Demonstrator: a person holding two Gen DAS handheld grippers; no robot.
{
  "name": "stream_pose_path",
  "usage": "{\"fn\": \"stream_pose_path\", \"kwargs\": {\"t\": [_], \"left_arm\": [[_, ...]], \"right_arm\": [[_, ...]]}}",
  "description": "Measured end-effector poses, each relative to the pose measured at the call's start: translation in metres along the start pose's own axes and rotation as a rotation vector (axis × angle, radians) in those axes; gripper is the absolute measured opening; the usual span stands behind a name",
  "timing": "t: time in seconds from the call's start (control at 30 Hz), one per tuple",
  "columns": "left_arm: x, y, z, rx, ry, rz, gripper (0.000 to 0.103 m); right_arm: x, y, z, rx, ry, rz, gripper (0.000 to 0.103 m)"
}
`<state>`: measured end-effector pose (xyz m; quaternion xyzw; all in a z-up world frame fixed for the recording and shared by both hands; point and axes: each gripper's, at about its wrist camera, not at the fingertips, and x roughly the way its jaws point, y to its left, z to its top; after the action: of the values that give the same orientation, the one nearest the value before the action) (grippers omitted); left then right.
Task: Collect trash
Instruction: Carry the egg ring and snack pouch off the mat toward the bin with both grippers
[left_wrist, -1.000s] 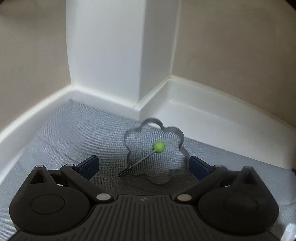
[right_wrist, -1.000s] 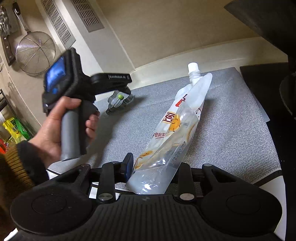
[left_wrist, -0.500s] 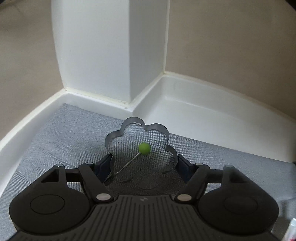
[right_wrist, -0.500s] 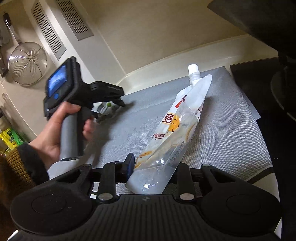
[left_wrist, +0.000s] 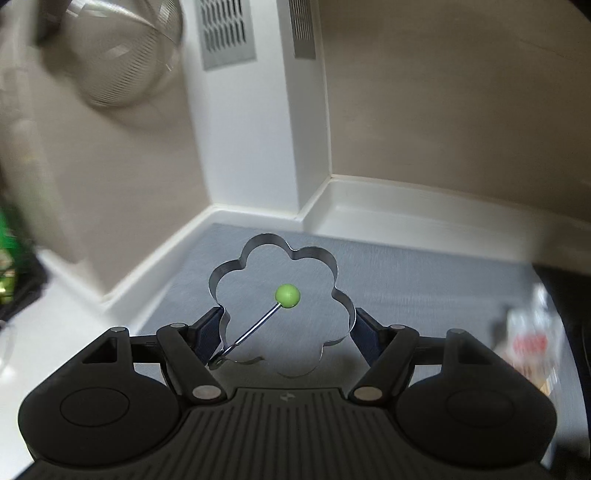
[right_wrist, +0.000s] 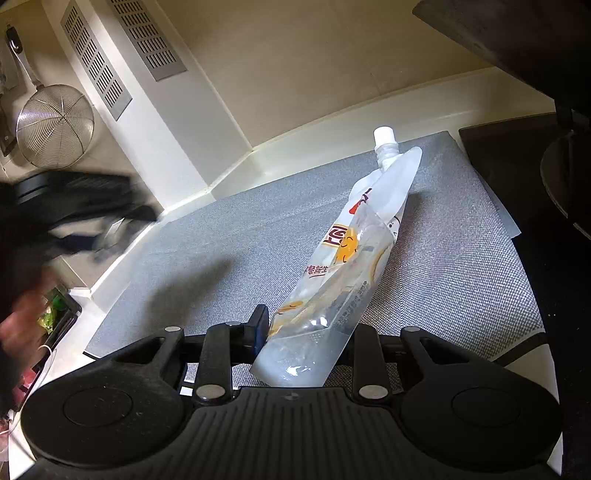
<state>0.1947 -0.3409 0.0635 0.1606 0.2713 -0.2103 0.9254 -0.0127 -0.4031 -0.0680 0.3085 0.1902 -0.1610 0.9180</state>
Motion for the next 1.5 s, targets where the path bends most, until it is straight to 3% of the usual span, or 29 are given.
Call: {"fn": "stream_pose_path", "kwargs": {"t": [0.13, 0.43, 0.57, 0.7, 0.93, 1.2, 1.5], "left_arm": [[-0.066, 0.023, -0.034, -0.025, -0.002, 0.029, 0.078], [-0.220, 0.095, -0.118, -0.081, -0.005, 0.203, 0.078], [-0.271, 0.128, -0.154, -0.106, -0.023, 0.293, 0.078], [-0.309, 0.161, -0.191, -0.167, -0.015, 0.339, 0.078], [-0.355, 0.190, -0.256, -0.224, 0.014, 0.348, 0.079], [-0.356, 0.195, -0.316, -0.297, 0.089, 0.324, 0.079], [-0.341, 0.182, -0.352, -0.296, 0.140, 0.311, 0.079]], "right_arm": [[0.001, -0.001, 0.002, 0.005, 0.002, 0.006, 0.030], [0.000, -0.006, 0.005, 0.025, 0.005, 0.029, 0.030], [-0.016, 0.015, -0.005, -0.094, -0.001, -0.050, 0.030], [-0.059, 0.032, -0.020, -0.158, -0.025, -0.012, 0.030], [-0.153, 0.062, -0.048, -0.268, -0.092, 0.082, 0.031], [-0.223, 0.088, -0.093, -0.415, -0.103, 0.160, 0.031], [-0.251, 0.112, -0.162, -0.528, 0.037, 0.256, 0.031]]}}
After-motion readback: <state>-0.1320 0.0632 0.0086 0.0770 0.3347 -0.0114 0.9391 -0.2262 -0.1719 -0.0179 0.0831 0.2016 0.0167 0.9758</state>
